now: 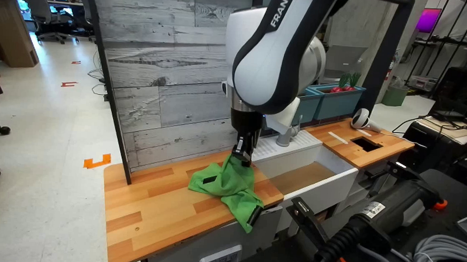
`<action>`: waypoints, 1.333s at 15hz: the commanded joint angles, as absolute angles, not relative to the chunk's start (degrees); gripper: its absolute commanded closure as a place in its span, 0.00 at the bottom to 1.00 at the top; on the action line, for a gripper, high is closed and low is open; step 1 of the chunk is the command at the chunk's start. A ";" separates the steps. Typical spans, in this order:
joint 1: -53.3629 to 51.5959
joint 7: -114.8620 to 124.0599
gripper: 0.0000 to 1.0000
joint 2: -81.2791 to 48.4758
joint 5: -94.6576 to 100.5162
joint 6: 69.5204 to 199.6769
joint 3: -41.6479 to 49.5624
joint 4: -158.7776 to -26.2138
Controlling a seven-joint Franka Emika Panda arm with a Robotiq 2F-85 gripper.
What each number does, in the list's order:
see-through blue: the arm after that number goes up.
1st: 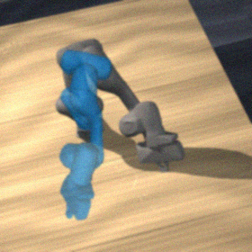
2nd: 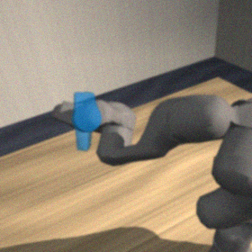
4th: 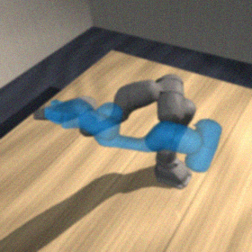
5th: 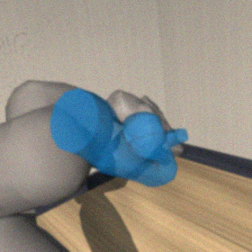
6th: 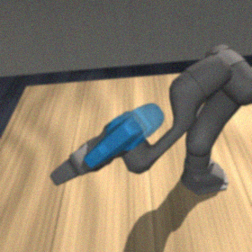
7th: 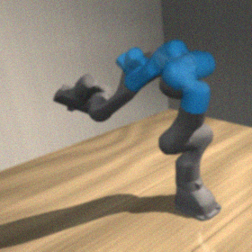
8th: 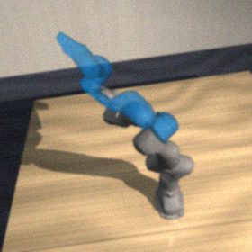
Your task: Unfold the towel on the table
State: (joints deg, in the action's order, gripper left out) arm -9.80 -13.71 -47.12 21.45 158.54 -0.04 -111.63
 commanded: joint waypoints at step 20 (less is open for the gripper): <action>-2.58 -24.80 0.99 -29.47 11.54 156.82 -16.86 -125.87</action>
